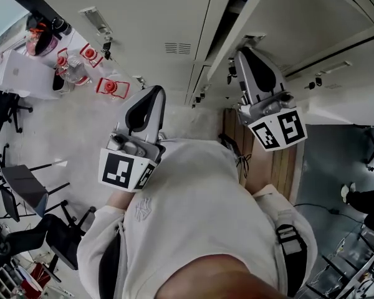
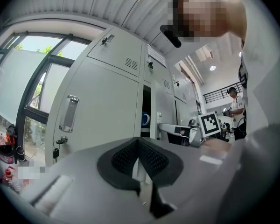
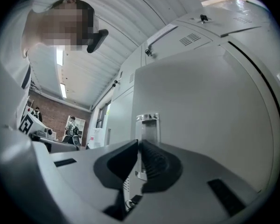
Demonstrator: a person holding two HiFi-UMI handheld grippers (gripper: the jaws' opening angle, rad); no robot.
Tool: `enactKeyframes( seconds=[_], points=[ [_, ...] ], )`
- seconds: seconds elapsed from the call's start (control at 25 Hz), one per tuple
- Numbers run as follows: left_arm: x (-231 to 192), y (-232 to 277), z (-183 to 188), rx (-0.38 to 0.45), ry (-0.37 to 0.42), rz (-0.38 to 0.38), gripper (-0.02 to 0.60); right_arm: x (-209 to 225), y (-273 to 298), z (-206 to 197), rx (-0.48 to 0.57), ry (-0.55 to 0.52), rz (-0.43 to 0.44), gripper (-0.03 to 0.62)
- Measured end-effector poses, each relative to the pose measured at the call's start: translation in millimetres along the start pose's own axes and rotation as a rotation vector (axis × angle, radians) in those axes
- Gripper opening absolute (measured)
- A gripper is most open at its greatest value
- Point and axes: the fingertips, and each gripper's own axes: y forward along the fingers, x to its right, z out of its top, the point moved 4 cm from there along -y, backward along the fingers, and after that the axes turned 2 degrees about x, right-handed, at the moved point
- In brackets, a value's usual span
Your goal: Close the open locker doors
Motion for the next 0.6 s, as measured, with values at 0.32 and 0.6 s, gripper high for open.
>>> enactKeyframes(
  seconds=[0.32, 0.6],
  points=[
    [-21.1, -3.3, -0.5, 0.001, -0.016, 0.044, 0.002, 15.3, 28.2, -6.7, -0.003, -0.014, -0.024, 0.026],
    [-26.7, 0.0, -1.2, 0.000, -0.011, 0.050, 0.002, 25.9, 43.1, -10.1, -0.012, -0.019, -0.035, 0.026]
  ],
)
